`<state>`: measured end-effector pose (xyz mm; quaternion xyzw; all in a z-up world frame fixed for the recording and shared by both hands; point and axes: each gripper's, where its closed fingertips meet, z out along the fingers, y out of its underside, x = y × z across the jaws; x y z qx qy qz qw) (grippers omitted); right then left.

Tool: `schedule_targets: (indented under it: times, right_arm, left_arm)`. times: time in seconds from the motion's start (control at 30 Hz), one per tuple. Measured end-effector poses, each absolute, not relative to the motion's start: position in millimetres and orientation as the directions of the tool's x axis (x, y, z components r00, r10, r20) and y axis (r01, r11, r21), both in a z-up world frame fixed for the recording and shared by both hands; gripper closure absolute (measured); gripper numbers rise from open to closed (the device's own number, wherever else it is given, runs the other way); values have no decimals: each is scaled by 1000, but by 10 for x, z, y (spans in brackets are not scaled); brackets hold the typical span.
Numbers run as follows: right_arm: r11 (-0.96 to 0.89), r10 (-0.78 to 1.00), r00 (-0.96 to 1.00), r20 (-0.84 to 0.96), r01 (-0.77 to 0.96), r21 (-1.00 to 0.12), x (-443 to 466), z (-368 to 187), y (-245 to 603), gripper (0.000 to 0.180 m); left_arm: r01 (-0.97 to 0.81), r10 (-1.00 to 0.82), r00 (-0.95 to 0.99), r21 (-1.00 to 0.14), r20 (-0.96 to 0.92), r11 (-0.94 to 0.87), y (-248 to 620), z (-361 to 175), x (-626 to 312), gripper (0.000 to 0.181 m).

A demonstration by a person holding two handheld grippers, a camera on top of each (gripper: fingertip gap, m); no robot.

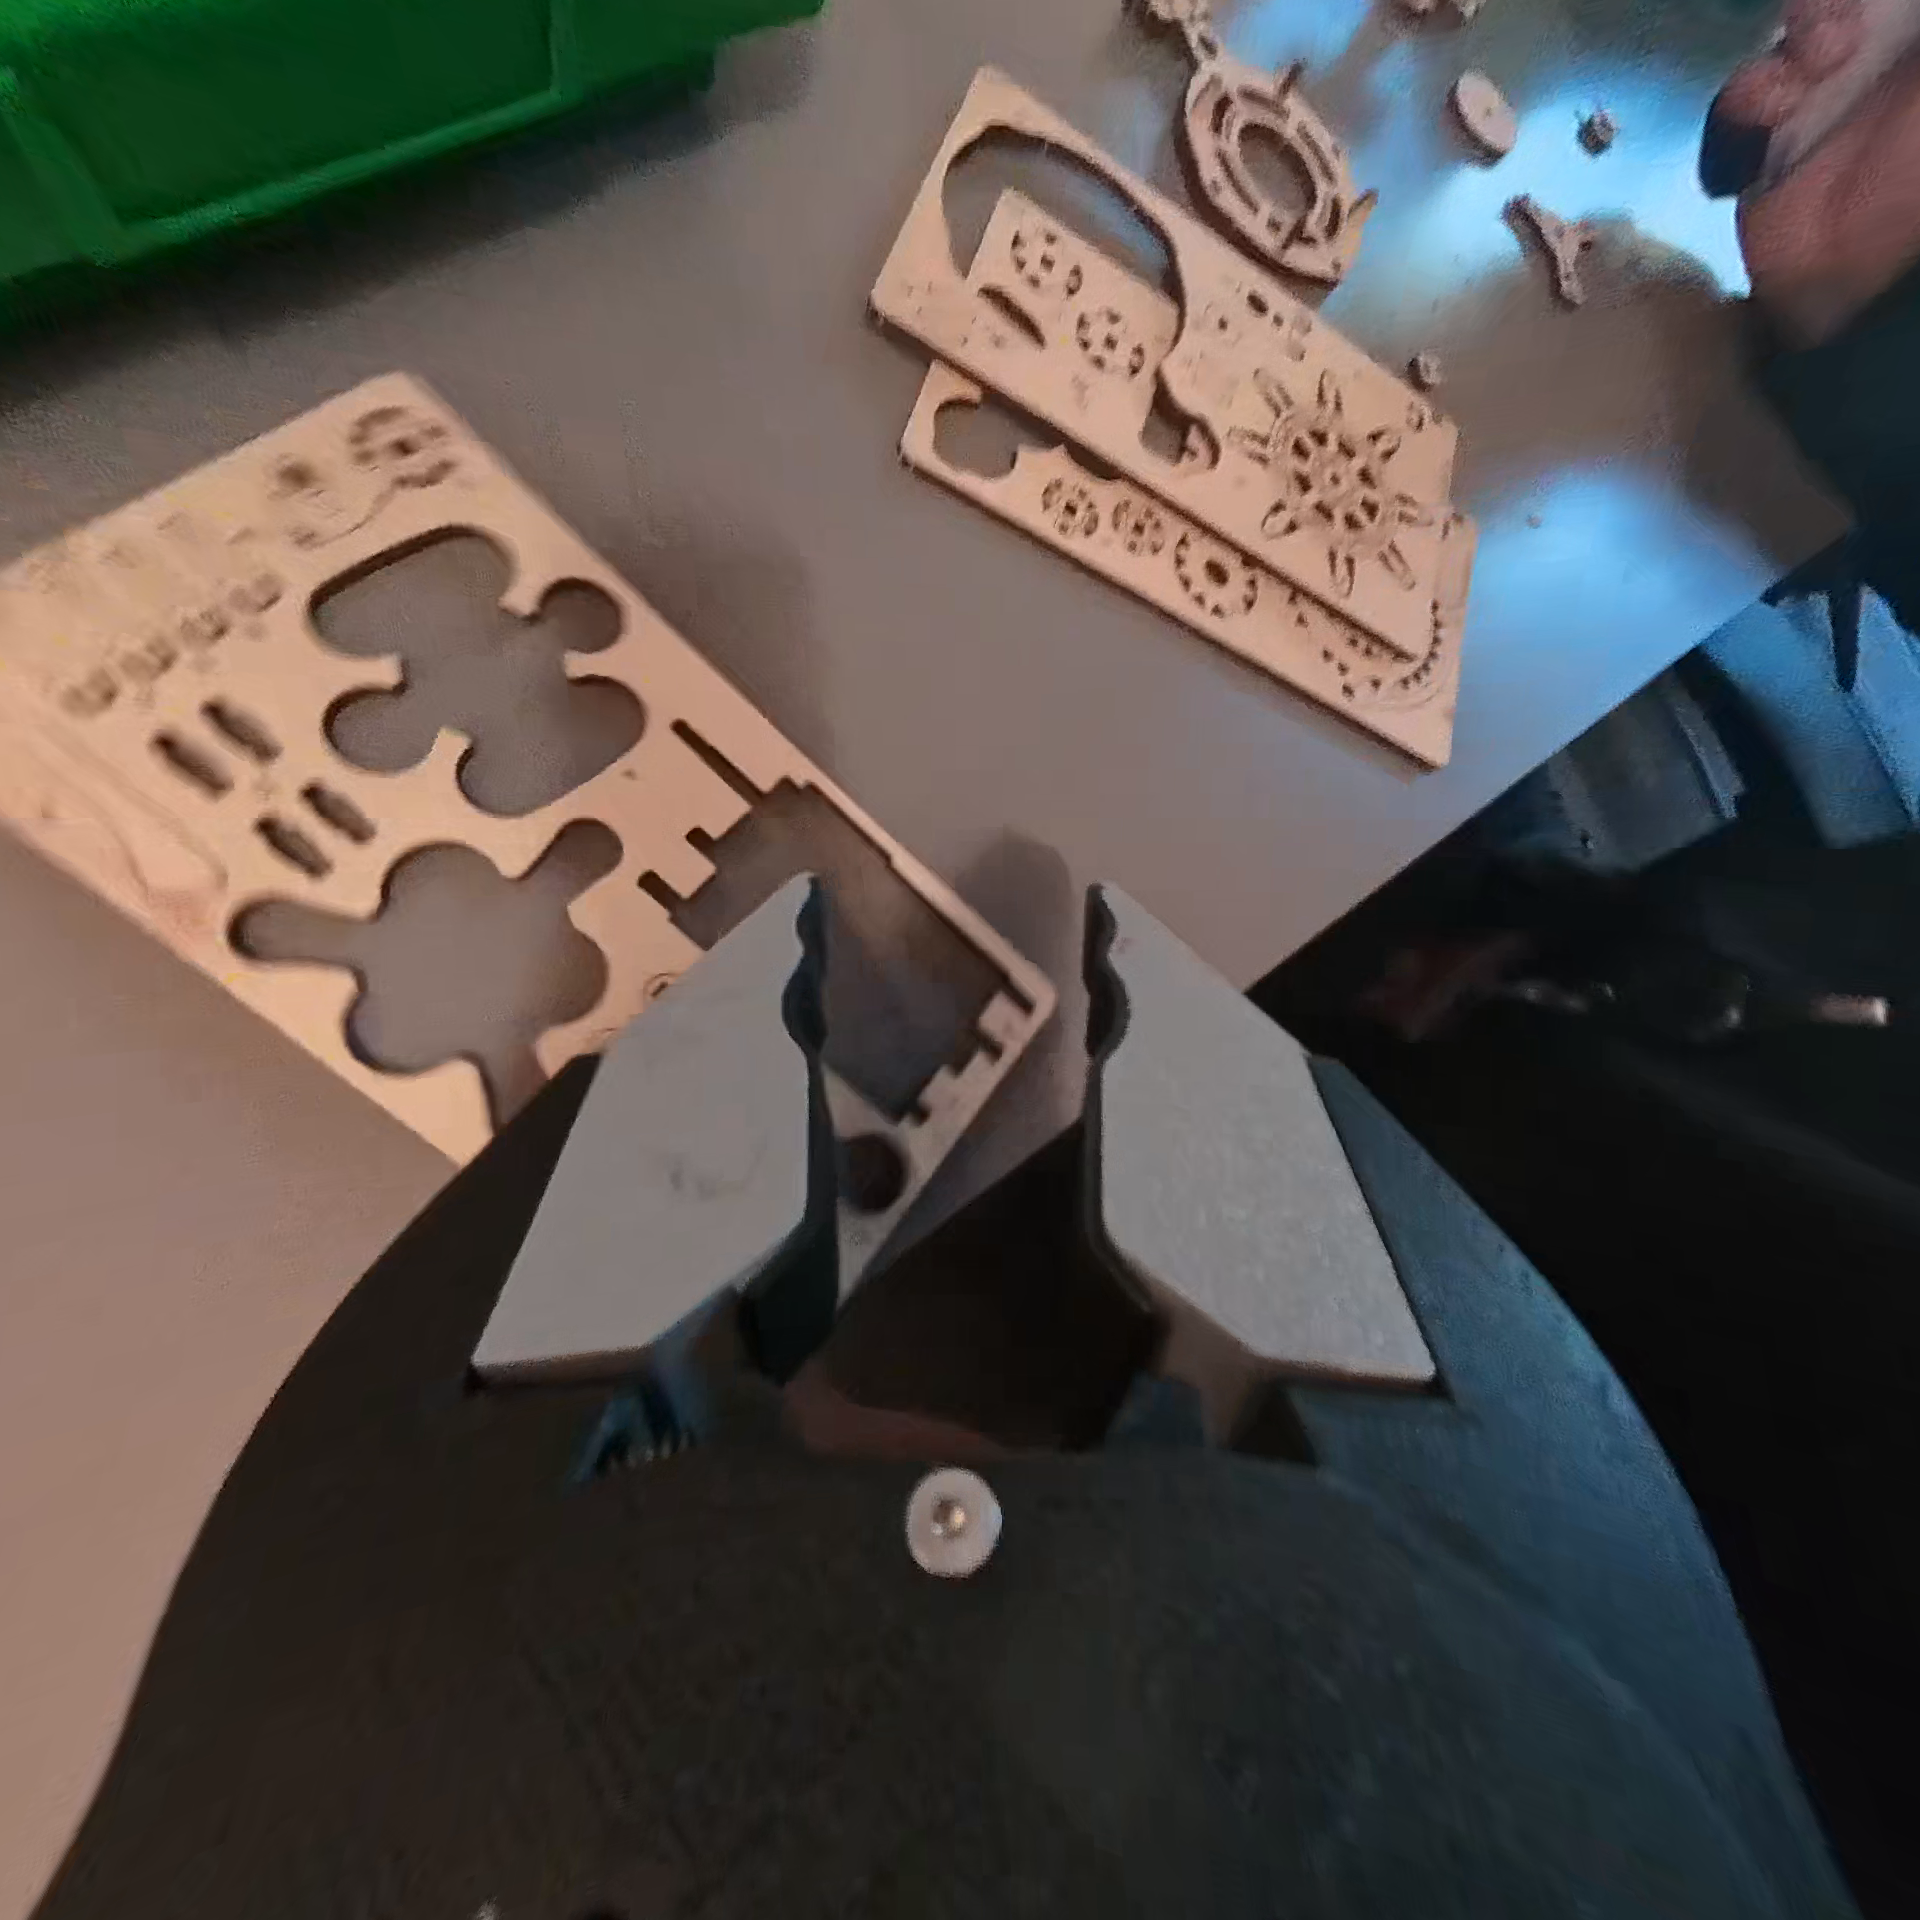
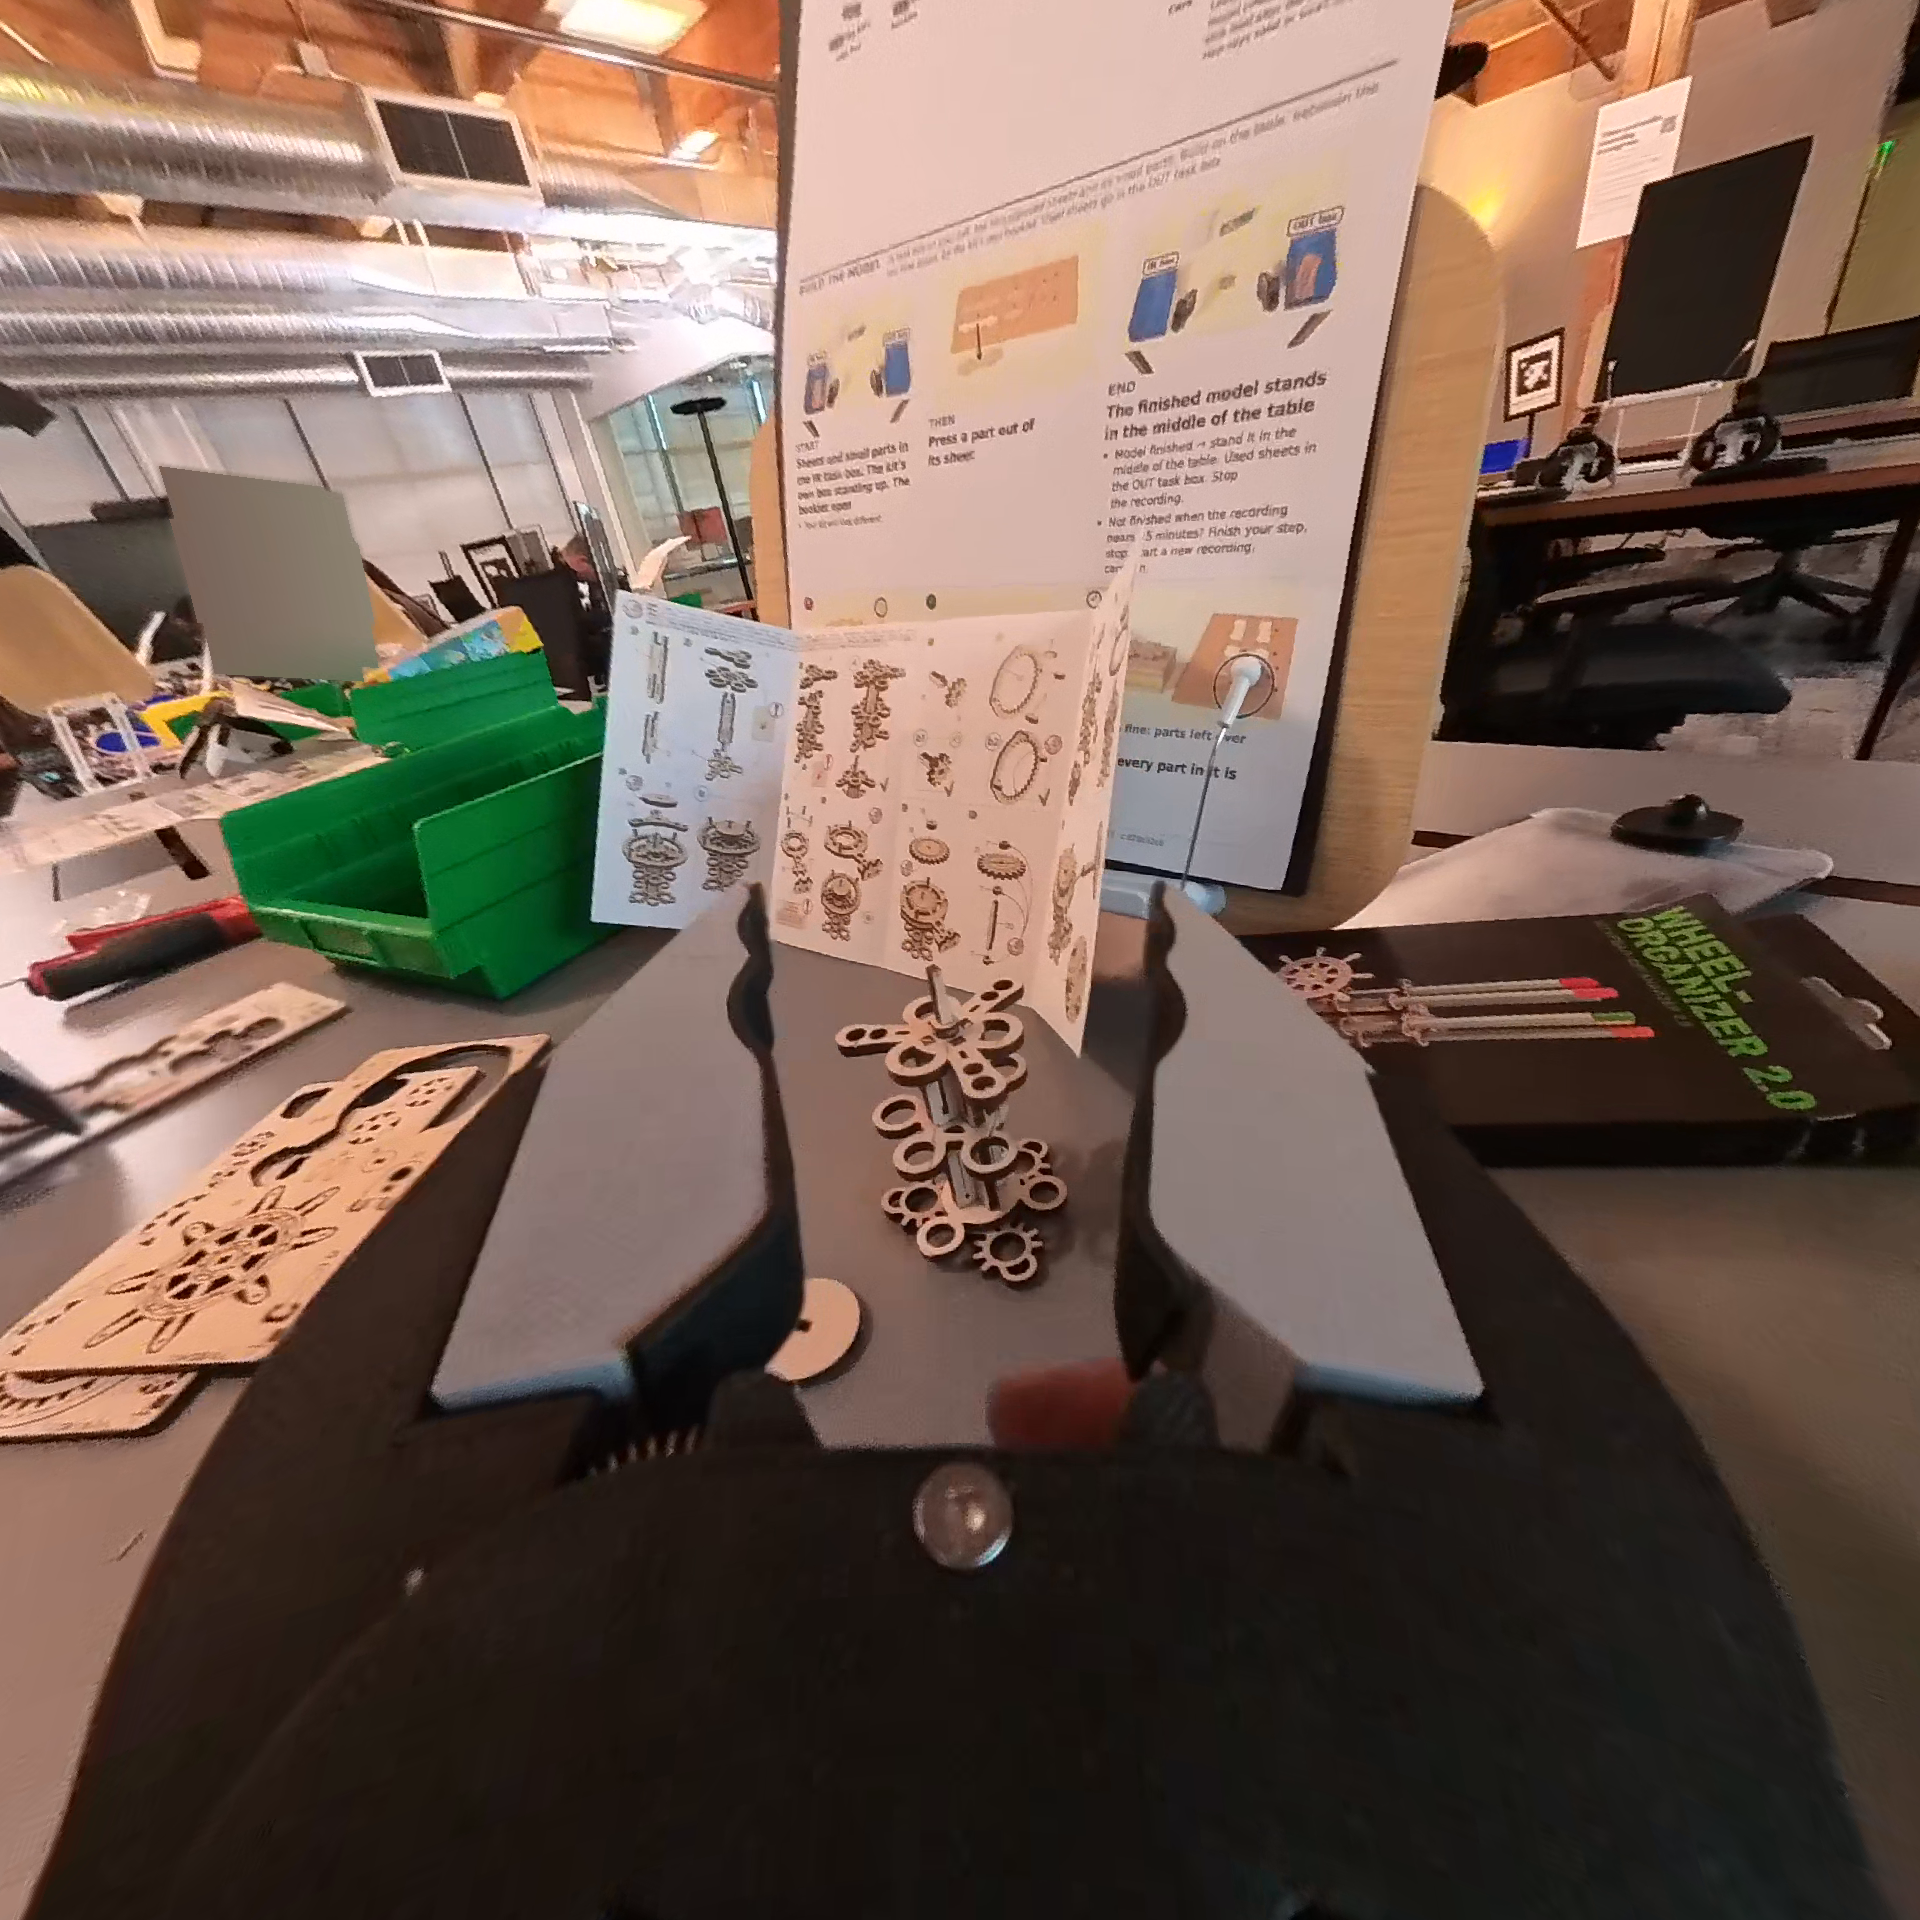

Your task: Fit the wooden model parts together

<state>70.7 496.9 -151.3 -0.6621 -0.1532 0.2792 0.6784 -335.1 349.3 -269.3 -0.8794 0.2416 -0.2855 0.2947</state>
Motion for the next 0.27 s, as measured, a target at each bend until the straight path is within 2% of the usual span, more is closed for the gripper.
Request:
schedule_targets:
  times: [0.03, 0.1, 0.27]
  right_arm:
    - [-32, 589, 792, -163, -179, -983, 692, -1503, 4954, 110]
    - [-23, 594, 790, -151, -170, -985, 667, -1489, 4929, 110]
    - [-20, 624, 772, -121, -139, -990, 572, -1491, 4875, 110]
  left_arm:
    - [-231, -583, 724, -667, 369, -709, 3513, -2678, -3290, 128]
    - [-172, -565, 719, -684, 404, -709, 3523, -2585, -3178, 120]
    - [-133, -576, 753, -783, 318, -607, 3457, -2231, -3107, 123]
